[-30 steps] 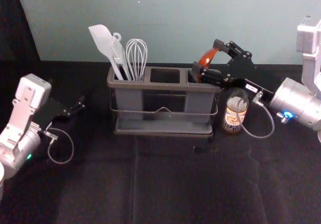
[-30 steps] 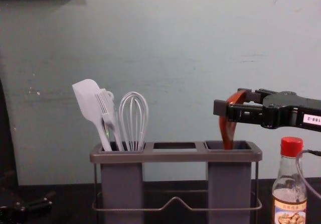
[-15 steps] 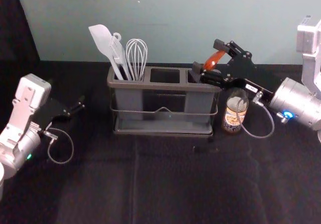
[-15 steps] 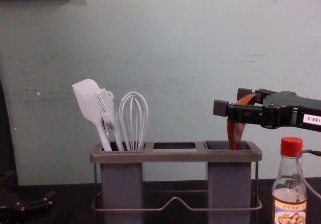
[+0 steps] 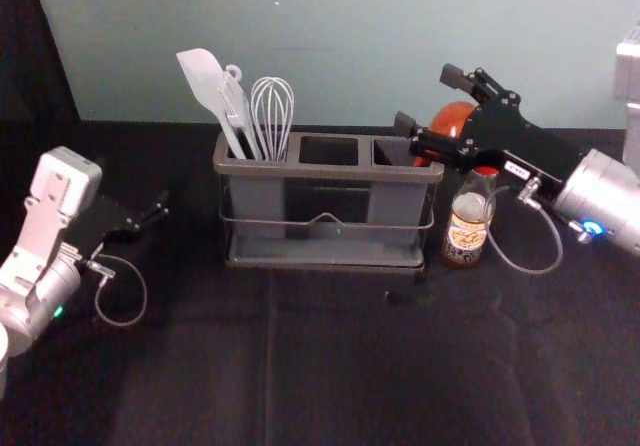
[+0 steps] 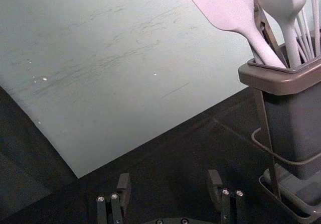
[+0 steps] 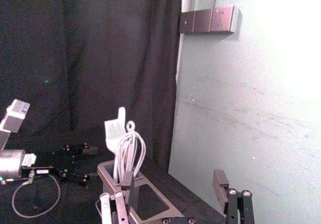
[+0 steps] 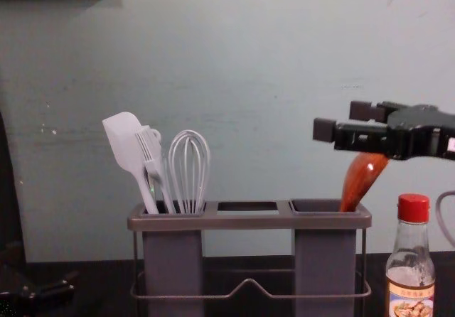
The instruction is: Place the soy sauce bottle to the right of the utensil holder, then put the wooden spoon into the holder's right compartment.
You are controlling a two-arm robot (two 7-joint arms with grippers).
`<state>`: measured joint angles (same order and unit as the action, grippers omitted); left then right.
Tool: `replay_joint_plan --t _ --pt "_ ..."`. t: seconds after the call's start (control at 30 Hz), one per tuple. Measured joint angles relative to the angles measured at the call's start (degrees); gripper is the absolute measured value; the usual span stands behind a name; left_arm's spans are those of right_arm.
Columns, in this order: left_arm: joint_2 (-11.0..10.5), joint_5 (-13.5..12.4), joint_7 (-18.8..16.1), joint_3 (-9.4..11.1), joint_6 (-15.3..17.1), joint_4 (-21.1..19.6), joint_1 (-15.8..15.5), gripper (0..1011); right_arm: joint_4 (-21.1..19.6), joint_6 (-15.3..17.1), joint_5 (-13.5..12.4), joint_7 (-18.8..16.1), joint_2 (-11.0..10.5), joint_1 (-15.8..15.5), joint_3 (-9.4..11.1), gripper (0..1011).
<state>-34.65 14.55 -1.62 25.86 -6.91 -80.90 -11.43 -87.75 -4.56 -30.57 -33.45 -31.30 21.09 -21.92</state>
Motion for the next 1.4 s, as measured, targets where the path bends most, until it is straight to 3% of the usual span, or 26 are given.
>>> replay_joint_plan --t 0.5,0.8,0.87,0.9,1.1,1.2,1.4 --pt "0.0 0.0 0.0 0.0 0.0 0.0 0.0 1005 -9.4 3.4 -0.7 5.1 -3.3 -6.2 4.7 1002" --pt "0.0 0.0 0.0 0.0 0.0 0.0 0.0 1005 -16.7 7.7 -0.6 11.9 -5.0 -13.5 9.4 1002" --pt "0.0 0.0 0.0 0.0 0.0 0.0 0.0 1005 -18.5 8.4 0.0 14.3 -5.3 -16.6 11.2 1003" --pt "0.0 0.0 0.0 0.0 0.0 0.0 0.0 1005 -18.5 8.4 0.0 14.3 -5.3 -16.6 11.2 1003" --pt "0.0 0.0 0.0 0.0 0.0 0.0 0.0 1005 -22.1 7.4 2.9 19.8 -5.3 -24.7 15.8 1003" --pt "0.0 0.0 0.0 0.0 0.0 0.0 0.0 1005 -22.5 6.6 3.8 21.1 -5.0 -27.1 17.1 1002" --pt "0.0 0.0 0.0 0.0 0.0 0.0 0.0 1005 -22.1 3.2 6.5 25.2 -2.7 -32.3 20.1 1003"
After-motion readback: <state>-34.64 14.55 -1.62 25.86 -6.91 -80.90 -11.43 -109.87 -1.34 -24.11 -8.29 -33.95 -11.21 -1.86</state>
